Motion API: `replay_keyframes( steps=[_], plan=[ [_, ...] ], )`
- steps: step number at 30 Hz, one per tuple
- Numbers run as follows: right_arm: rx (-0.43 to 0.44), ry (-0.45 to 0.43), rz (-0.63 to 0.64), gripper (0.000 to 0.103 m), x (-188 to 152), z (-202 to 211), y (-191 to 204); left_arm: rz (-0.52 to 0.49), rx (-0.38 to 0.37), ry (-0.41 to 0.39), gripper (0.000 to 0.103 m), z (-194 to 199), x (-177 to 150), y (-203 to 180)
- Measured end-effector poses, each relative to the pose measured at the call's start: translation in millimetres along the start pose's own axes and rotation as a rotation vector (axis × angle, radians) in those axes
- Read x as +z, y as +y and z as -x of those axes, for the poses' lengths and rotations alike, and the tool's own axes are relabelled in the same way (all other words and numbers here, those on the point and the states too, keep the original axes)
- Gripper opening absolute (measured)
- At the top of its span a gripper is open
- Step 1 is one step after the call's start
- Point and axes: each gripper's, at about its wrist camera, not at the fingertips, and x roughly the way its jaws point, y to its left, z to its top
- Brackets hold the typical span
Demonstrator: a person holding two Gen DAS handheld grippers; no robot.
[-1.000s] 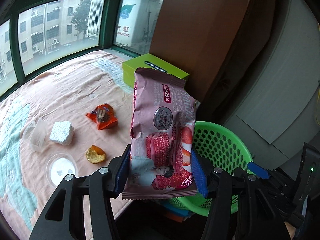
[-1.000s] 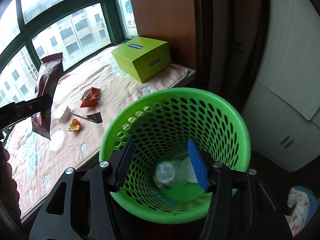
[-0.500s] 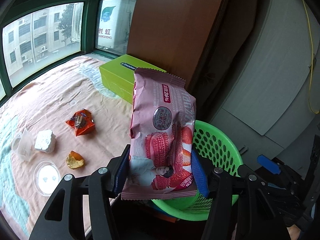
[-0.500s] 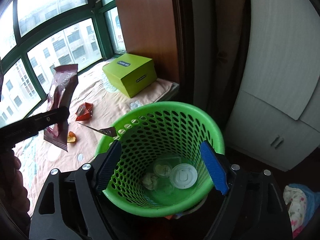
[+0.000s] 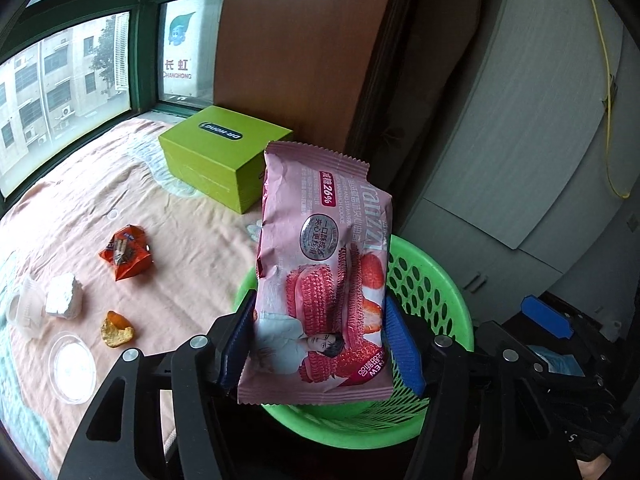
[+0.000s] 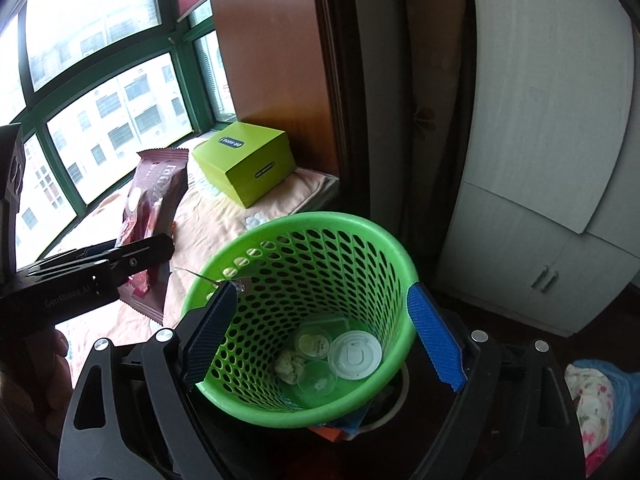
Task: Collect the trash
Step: 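Carry the cup and pink bag over the green basket and release both, then move both open tools back over the bed items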
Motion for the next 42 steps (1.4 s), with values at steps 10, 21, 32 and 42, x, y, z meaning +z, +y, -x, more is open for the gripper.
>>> replay_keyframes(
  steps=[10,21,32,42],
  plan=[
    [-0.016,-0.012,-0.013,0.088,-1,5,-7,-0.023,-0.008,-0.005,0.076,-2,1,-13],
    [0.005,-0.006,0.011,0.089,0,2,3,0.018,0.033,-0.022,0.084,10,-2,8],
    [0.097,0.008,0.097,0.091,8,-14,51,0.134,0.147,-0.053,0.085,40,-11,75],
    [0.216,0.063,0.183,0.091,11,-42,110,0.257,0.280,-0.064,0.085,66,-30,154]
  ],
)
